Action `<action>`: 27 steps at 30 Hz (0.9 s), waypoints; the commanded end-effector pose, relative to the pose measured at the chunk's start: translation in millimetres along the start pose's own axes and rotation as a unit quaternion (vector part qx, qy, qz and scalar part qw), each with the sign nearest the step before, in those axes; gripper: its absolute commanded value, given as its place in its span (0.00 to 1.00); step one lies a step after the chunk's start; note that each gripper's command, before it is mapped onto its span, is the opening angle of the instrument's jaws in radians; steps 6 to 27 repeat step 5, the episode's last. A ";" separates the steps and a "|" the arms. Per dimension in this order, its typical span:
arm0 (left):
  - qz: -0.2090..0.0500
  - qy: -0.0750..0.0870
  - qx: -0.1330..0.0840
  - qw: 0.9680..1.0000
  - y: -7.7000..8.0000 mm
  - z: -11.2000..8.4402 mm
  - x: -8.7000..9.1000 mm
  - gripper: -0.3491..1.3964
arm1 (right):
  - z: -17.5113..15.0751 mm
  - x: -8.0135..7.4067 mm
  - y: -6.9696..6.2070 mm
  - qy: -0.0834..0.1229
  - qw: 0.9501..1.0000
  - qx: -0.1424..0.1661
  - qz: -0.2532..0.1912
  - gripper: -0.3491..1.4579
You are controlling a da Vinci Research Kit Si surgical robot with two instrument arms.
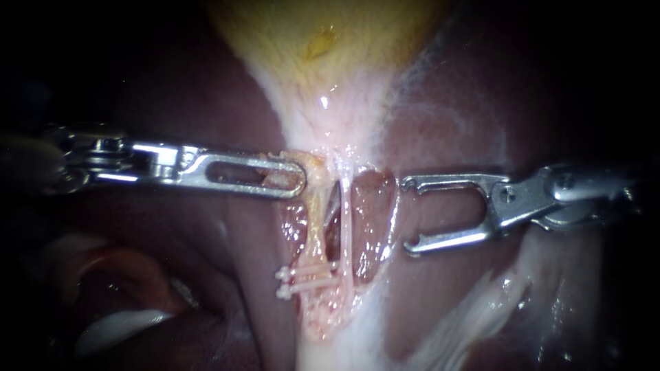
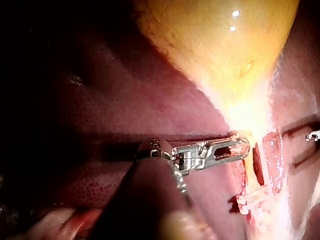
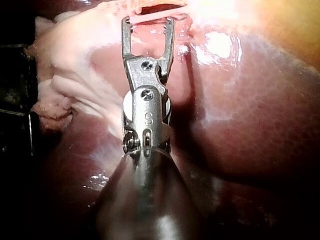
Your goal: Going back second clip left tube
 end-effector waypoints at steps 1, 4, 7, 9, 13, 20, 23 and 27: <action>0.000 0.000 -0.001 1.000 0.0 0.0 0.0 0.00 | 0.0 0.0 0.0 0.000 1.000 0.000 0.000 0.47; 0.000 0.000 0.000 1.000 0.0 0.0 0.0 0.00 | -0.1 0.1 0.0 0.000 1.000 0.000 0.000 0.47; 0.000 0.000 0.000 1.000 0.0 0.0 0.0 0.00 | -0.1 0.1 0.0 0.000 1.000 0.000 0.000 0.47; 0.000 0.000 0.000 1.000 0.0 0.0 0.0 0.00 | -0.1 0.1 0.0 0.000 1.000 0.000 0.000 0.47; 0.000 0.000 0.000 1.000 0.0 0.0 0.0 0.00 | -0.1 0.1 0.0 0.000 1.000 0.000 0.000 0.47; 0.000 0.000 0.000 1.000 0.0 0.0 0.0 0.00 | -0.1 0.1 0.0 0.000 1.000 0.000 0.000 0.47; 0.000 0.000 0.000 1.000 0.0 0.0 0.0 0.00 | -0.1 0.1 0.0 0.000 1.000 0.000 0.000 0.47; 0.000 0.000 0.000 1.000 0.0 0.0 0.0 0.00 | -0.1 0.1 0.0 0.000 1.000 0.000 0.000 0.47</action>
